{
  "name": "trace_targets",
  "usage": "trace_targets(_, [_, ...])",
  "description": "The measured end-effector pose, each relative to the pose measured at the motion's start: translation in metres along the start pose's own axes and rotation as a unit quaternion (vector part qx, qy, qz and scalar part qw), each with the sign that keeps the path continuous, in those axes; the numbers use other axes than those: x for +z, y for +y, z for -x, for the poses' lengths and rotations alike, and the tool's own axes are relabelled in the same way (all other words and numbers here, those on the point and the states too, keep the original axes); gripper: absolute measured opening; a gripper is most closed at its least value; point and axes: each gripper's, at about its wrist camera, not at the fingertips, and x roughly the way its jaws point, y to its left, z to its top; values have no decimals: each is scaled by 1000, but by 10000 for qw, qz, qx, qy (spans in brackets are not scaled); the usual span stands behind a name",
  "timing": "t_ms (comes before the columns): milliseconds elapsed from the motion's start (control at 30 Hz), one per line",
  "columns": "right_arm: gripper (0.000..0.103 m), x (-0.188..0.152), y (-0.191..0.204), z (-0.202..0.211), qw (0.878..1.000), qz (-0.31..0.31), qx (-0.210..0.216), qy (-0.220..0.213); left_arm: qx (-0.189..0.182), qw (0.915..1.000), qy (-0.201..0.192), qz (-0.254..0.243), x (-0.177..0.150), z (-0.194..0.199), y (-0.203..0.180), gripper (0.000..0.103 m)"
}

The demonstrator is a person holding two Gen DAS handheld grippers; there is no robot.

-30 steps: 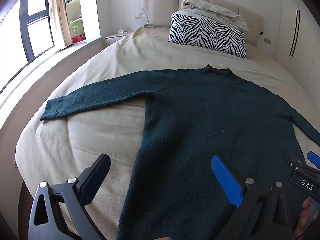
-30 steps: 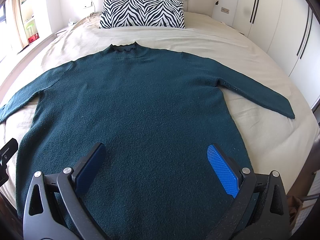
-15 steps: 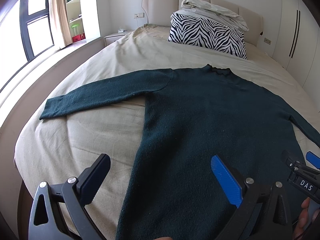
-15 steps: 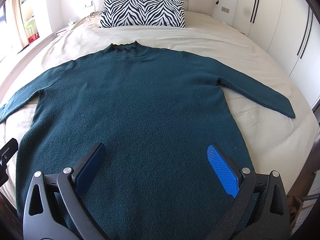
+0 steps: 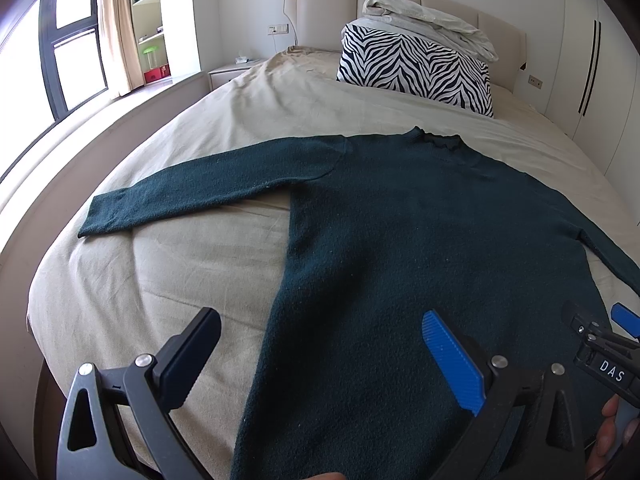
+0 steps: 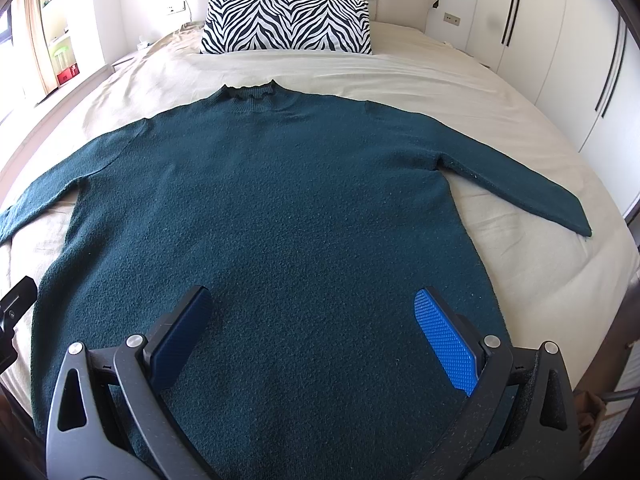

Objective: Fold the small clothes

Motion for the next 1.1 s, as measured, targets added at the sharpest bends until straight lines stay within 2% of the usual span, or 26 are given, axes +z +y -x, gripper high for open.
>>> trace_targets(500, [103,0,0,-3,10000,29,19,29,-14,10000,76,4,-4,-2,5,103])
trace_targets(600, [103,1,0,-4,10000,36,54,43,-118,9998,104,78,-5,-4,11,103])
trace_targets(700, [103,2,1,-5,9998,20,194,50,-480,9977,187,431,-3,-10,30,103])
trace_targets(867, [103,6,1,0,9952,-127,963,-134,-1134,9852,281,1255,5,-24,80,103])
trace_targets(900, [103,7,2,3,9936,-164,1097,-229,-1381,9798,228,1426,8,-27,92,103])
trace_targets(1000, [103,13,7,10,9896,-165,1357,-457,-2201,9555,148,1960,12,-41,128,103])
trace_targets(1033, [103,15,9,11,9885,-154,1420,-489,-2309,9492,150,2133,12,-45,139,103])
trace_targets(1100, [103,21,13,13,9857,-163,1586,-544,-2022,9461,594,2461,11,-55,159,103])
